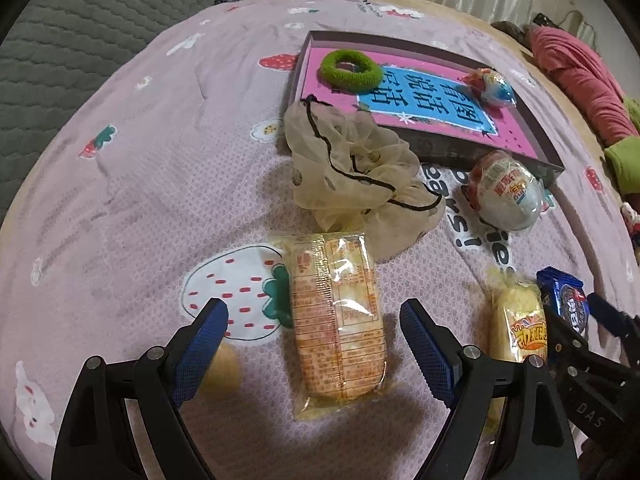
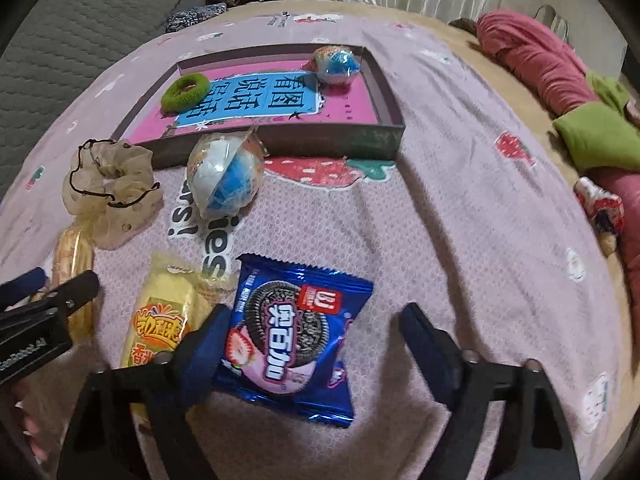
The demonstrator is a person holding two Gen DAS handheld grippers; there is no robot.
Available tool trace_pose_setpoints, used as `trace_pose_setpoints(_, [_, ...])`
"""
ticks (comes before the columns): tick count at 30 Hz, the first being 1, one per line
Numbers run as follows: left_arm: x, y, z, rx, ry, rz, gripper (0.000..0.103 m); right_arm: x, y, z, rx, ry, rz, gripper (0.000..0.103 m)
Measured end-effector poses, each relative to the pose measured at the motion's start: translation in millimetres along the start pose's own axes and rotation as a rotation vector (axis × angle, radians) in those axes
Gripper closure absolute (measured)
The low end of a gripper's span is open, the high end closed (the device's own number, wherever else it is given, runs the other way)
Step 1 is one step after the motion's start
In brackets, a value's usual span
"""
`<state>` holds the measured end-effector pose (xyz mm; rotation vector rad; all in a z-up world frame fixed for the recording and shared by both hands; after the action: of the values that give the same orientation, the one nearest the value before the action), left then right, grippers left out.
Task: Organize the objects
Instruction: 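Grasp the wafer packet with left gripper while right gripper grasps the Oreo packet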
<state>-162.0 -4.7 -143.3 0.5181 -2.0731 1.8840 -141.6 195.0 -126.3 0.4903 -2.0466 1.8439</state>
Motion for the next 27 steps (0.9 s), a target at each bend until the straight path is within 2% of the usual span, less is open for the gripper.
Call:
trace_pose_setpoints(4, [-1.3, 6.0, -8.4, -0.009, 0.012, 0.016, 0.015, -2.6, 1.3, 2.8, 0.019, -0.009, -0.003, 0.027])
trace_pose_setpoints(7, [0.3, 7.5, -16.2, -0.015, 0.021, 0.013, 0.016, -0.9, -2.6, 3.6, 0.032, -0.009, -0.025, 0.040])
trace_pose_setpoints(9, [0.8, 8.8, -20.8, -0.025, 0.024, 0.017, 0.022, -0.1, -4.0, 2.7, 0.033, -0.017, -0.029, 0.050])
trace_pose_setpoints(11, [0.2, 11.6, -23.7, -0.031, 0.027, 0.029, 0.043, -0.3, -4.5, 3.1, 0.035, -0.031, -0.031, 0.050])
trace_pose_setpoints(16, [-0.9, 15.5, -27.8, -0.026, 0.044, 0.036, 0.060, -1.6, -5.4, 2.5, 0.063, -0.034, -0.047, 0.051])
trace_pose_setpoints(22, [-1.4, 8.3, -28.1, -0.033, 0.055, 0.011, 0.063, -1.5, -11.5, -7.7, 0.106, 0.004, -0.073, 0.051])
trace_pose_setpoints(27, [-0.3, -1.7, -29.0, -0.047, 0.053, -0.014, 0.063, 1.2, -19.6, -12.4, 0.108, 0.007, -0.095, 0.051])
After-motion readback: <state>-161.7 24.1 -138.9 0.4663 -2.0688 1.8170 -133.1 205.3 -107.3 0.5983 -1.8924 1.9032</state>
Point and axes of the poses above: each gripper's, at about its wrist camera, not at the fingertips, and y roughly the way its jaws point, z to its left, x to its top, the point moved 10 cm from there along y, roughly the way its jaws point, and after that the axes turned 6 degrees about -x, right-handed, at the moved point
